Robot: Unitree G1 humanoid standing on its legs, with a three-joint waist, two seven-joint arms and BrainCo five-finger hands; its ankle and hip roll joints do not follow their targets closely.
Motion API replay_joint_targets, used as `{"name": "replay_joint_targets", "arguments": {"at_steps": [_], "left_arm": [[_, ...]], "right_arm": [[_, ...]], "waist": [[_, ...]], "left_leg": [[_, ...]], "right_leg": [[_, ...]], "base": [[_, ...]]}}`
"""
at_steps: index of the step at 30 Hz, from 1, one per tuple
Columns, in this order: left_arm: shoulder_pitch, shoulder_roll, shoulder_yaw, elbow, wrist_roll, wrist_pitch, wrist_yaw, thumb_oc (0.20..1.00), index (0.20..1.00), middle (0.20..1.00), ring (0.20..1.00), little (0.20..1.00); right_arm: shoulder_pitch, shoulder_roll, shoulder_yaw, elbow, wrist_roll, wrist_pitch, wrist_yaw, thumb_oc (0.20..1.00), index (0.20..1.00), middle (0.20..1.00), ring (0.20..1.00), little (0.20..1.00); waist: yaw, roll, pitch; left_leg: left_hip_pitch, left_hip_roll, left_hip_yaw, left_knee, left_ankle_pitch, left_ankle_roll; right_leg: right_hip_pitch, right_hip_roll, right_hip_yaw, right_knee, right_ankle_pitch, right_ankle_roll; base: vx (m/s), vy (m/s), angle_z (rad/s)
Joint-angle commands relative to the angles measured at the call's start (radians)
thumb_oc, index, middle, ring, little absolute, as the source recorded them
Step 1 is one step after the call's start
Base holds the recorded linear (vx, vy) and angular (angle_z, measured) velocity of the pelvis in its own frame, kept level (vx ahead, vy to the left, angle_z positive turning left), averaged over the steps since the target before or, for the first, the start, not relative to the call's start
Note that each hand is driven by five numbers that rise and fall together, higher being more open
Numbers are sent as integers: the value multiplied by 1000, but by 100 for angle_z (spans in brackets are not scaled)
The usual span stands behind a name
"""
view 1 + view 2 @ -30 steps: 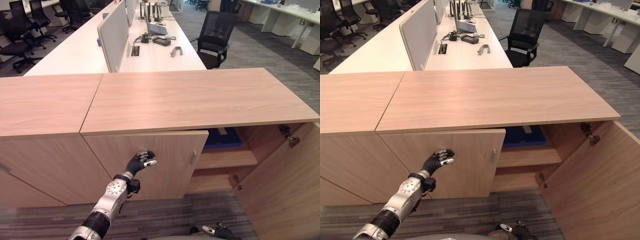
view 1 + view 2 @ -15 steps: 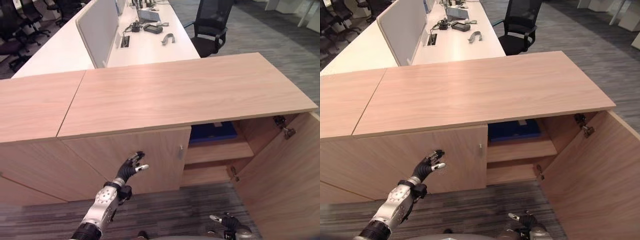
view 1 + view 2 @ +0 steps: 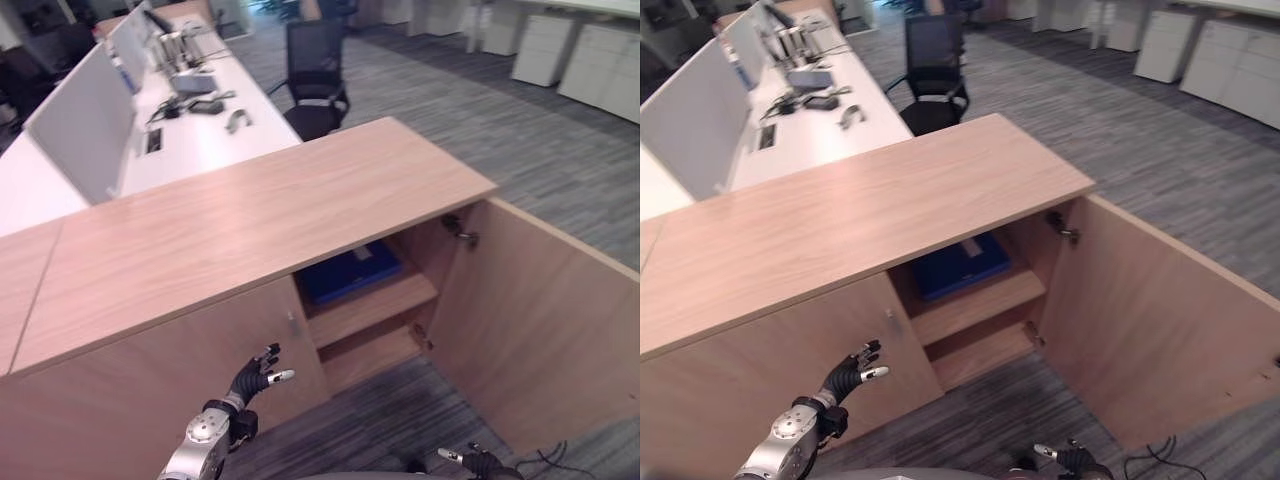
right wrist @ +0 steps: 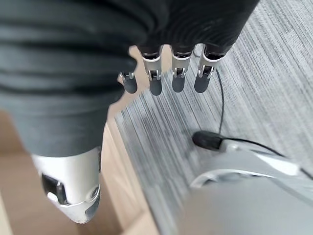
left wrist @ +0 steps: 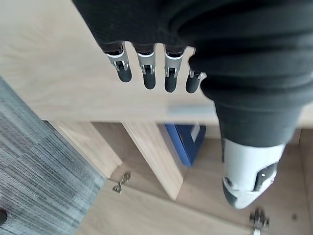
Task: Put the empty folder in the office cabinet
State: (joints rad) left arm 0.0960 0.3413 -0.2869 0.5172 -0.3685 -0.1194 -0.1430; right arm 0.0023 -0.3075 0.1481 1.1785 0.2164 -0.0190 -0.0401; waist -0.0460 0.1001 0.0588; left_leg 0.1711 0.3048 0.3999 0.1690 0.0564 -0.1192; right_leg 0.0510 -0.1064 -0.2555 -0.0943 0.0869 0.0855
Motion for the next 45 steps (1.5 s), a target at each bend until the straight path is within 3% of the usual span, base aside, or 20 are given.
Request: {"name": "replay_joint_targets", "arguments": {"at_steps": [1,2,4,6,7,8,11,16,17,18,22,23,28,35,45], "left_arm": [[-66,-14,43,-30,-37,-58,26,1000,1000,1000,1000,1000],[-68,-16,45,-29,-40,-65,39,1000,1000,1000,1000,1000],[-64,-17,45,-35,-42,-66,40,1000,1000,1000,1000,1000],[-58,-19,42,-36,-44,-67,33,1000,1000,1000,1000,1000],[-58,-19,42,-36,-44,-67,33,1000,1000,1000,1000,1000],[-58,-23,34,-26,-33,-61,28,1000,1000,1000,1000,1000],[-41,-26,41,18,-3,-55,27,1000,1000,1000,1000,1000],[-44,-17,29,47,5,-45,26,1000,1000,1000,1000,1000],[-46,-7,25,54,19,-41,28,1000,1000,1000,1000,1000],[-48,-3,10,92,48,-38,25,1000,1000,1000,1000,1000],[-46,-6,2,145,69,-39,24,1000,1000,1000,1000,1000],[-28,-15,12,160,68,-41,27,1000,1000,1000,1000,1000],[-14,-27,21,169,61,-40,30,1000,1000,1000,1000,1000],[-15,-33,26,157,61,-41,30,1000,1000,1000,1000,1000],[-11,6,23,139,68,-38,11,1000,1000,1000,1000,1000]], "right_arm": [[-105,-19,4,23,30,-20,-1,1000,1000,1000,1000,1000],[-120,-30,4,33,33,-20,-7,1000,1000,1000,1000,1000],[-125,-38,-6,44,40,-20,-8,1000,1000,1000,1000,1000],[-128,-43,-17,61,44,-19,-6,1000,1000,1000,1000,1000],[-128,-43,-17,62,44,-20,-6,1000,1000,1000,1000,1000],[-115,-46,-29,76,49,-18,-5,1000,1000,1000,1000,1000],[-85,-14,-71,86,68,-14,-7,1000,1000,1000,1000,1000],[-101,15,-73,78,87,-16,-8,1000,1000,1000,1000,1000],[-115,25,-86,72,106,-16,-10,1000,1000,1000,1000,1000],[-118,33,-98,71,115,-13,-9,1000,1000,1000,1000,1000],[-92,38,-106,65,141,-27,-10,1000,1000,1000,1000,1000],[-88,29,-112,79,142,-27,-17,1000,1000,1000,1000,1000],[-89,11,-123,96,150,-29,-23,1000,1000,1000,1000,1000],[-94,-42,-146,111,148,-28,-26,1000,1000,1000,1000,1000],[-212,-299,-257,150,211,-39,-32,1000,1000,1000,1000,1000]], "waist": [[1,-24,48],[19,-38,51],[27,-48,50],[38,-55,48],[38,-55,50],[37,-55,53],[5,-46,45],[22,-44,53],[16,-37,74],[13,-33,71],[12,-52,38],[20,-54,16],[23,-53,3],[18,-49,1],[25,-52,1]], "left_leg": [[-99,-28,-124,-46,118,-60],[-111,-93,-223,-29,50,-29],[-106,-162,-277,-36,-42,1],[-116,-237,-321,-30,-90,17],[-115,-238,-321,-27,-93,18],[-126,-276,-320,-38,-119,32],[-61,-279,-219,-155,-108,63],[-47,-267,-179,-207,-94,80],[-34,-257,-171,-222,-93,90],[-35,-249,-163,-238,-82,87],[-51,-258,-179,-242,-77,77],[-48,-256,-170,-244,-71,70],[-45,-245,-167,-248,-62,53],[-32,-229,-171,-254,-53,34],[-22,-202,-164,-253,-42,15]], "right_leg": [[75,-18,9,7,-113,59],[66,-22,44,11,-113,56],[58,-22,73,15,-112,53],[52,-19,93,18,-107,47],[54,-20,93,18,-109,48],[58,-23,93,21,-109,48],[56,-14,72,47,-93,62],[-40,-43,-24,221,-100,92],[-101,-82,-57,354,-70,142],[-116,-147,-75,398,-45,164],[-34,-145,-43,252,-103,117],[-3,-137,-47,176,-91,114],[43,-112,-48,82,-68,109],[94,-87,-59,18,-71,101],[115,-59,-60,7,-93,89]], "base": [[23,-178,-84],[58,-163,-83],[85,-123,-109],[53,-56,-94],[25,-13,-61],[1,33,-44],[42,84,-36],[-54,27,-31],[-157,-29,-21],[-133,-74,-17],[26,-106,-5],[53,-70,-12],[13,-82,-10],[7,-76,-1],[0,-54,-3]]}}
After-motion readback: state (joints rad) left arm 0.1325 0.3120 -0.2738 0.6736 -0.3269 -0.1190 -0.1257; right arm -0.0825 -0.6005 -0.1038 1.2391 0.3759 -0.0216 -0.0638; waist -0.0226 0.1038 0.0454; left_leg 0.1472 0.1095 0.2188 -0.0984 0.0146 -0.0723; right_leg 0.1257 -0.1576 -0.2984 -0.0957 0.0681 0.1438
